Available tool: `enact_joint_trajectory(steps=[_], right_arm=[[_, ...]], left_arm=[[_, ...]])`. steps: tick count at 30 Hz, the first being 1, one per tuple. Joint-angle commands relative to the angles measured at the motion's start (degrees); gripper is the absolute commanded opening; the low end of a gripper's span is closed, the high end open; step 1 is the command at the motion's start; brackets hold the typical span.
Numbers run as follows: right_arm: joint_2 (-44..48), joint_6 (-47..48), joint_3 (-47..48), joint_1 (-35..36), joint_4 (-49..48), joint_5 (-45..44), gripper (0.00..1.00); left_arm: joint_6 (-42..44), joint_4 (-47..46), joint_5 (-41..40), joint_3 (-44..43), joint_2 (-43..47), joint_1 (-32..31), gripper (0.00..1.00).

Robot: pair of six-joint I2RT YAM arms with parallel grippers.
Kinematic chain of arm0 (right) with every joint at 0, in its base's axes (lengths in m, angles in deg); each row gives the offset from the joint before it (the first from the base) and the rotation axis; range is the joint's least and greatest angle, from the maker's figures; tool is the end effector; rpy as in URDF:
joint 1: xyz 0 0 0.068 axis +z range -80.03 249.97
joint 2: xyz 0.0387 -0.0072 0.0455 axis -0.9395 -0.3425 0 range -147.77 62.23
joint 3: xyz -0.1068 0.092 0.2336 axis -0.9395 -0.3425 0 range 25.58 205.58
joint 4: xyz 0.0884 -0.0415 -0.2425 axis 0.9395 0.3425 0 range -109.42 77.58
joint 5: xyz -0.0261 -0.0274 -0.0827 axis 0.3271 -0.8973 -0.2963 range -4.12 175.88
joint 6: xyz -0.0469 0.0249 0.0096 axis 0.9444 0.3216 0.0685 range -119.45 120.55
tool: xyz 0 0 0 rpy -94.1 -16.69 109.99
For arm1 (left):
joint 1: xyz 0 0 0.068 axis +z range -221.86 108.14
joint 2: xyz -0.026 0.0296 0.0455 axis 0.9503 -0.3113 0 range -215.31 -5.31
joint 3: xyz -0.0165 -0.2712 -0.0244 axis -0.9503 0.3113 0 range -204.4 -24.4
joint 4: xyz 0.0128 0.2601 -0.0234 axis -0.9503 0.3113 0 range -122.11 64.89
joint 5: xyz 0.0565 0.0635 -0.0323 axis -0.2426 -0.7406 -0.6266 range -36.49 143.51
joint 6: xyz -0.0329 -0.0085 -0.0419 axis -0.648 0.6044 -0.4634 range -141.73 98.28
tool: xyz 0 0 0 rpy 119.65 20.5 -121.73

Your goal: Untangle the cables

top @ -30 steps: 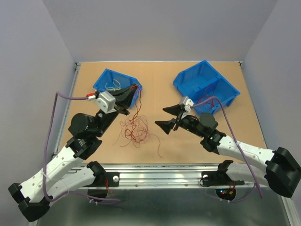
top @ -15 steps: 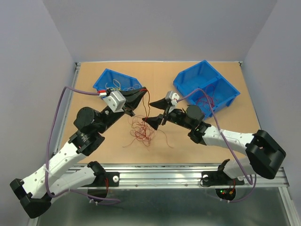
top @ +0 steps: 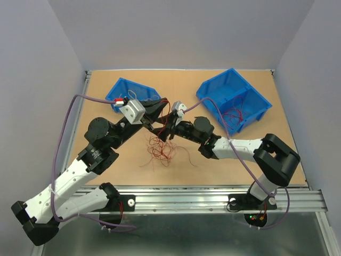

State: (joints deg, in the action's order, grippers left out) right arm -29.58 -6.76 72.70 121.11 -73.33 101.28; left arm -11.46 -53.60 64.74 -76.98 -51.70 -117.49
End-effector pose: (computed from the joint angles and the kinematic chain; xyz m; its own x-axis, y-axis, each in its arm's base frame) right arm 0.2133 0.2797 0.2651 -0.0167 0.1747 -0.9845 -0.9205 0.3818 0.0834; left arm 0.1150 -0.1274 0.4413 0.4661 -0.2265 -0.8552 0.7507 0.6129 0.2468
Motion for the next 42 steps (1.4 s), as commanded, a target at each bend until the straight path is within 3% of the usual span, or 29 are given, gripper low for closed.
enact_joint_trajectory(steps=[1, 3, 4, 5, 8, 14, 17, 22, 23, 28, 31, 36, 42], right_arm=[[-3.37, -0.16, 4.12, 0.46, -4.27, -0.37, 0.50], [-5.12, -1.03, 5.09, 0.37, -4.27, 1.73, 0.43], [-7.22, -1.82, 5.96, 0.54, -4.27, 2.96, 0.34], [-8.29, -2.09, 6.23, 0.55, -4.27, 2.97, 0.31], [-11.54, -2.09, 6.50, 0.81, -4.27, 3.15, 0.28], [-11.99, -1.57, 5.10, 0.90, -4.27, 0.78, 0.17], [-11.03, -0.87, 4.39, 0.98, -4.27, 0.60, 0.16], [-7.17, 1.24, 0.27, 0.98, -4.27, -3.09, 0.15], [-6.37, 1.59, -0.61, 0.90, -4.27, -3.96, 0.17], [1.00, 3.62, -5.88, 0.90, -4.36, -4.68, 0.74], [4.18, 4.41, -8.79, 0.98, -4.54, 0.76, 0.87], [6.65, 3.19, -10.46, 0.98, -7.77, 11.30, 0.92], [2.00, 1.77, -7.39, 2.21, -10.34, 13.08, 0.92]], left_arm=[[0.46, -3.38, -2.16, -7.79, 0.52, 0.19, 0.00], [1.16, -3.03, -3.48, -14.28, -0.97, 0.19, 0.00], [2.21, -2.76, -4.45, -19.53, -3.07, 0.19, 0.00], [2.22, -2.76, -4.72, -19.58, -4.48, 0.19, 0.00], [4.94, -0.75, -6.47, -34.81, -9.57, 0.10, 0.00], [7.49, 0.05, -14.38, -52.77, -15.04, 0.19, 0.00], [7.23, -1.44, -16.67, -51.85, -14.00, 0.19, 0.00], [7.14, -6.62, -13.59, -40.60, -8.72, 0.19, 0.00], [7.14, -6.89, -14.29, -39.02, -8.46, 0.19, 0.00], [7.23, -6.89, -15.62, -35.76, -7.40, 0.19, 0.00], [6.18, -6.98, -13.96, -31.28, -6.00, 0.19, 0.00], [4.24, -7.42, -12.63, -27.41, -5.11, 0.10, 0.00], [2.83, -7.42, -13.24, -28.02, -6.25, 0.19, 0.00]])
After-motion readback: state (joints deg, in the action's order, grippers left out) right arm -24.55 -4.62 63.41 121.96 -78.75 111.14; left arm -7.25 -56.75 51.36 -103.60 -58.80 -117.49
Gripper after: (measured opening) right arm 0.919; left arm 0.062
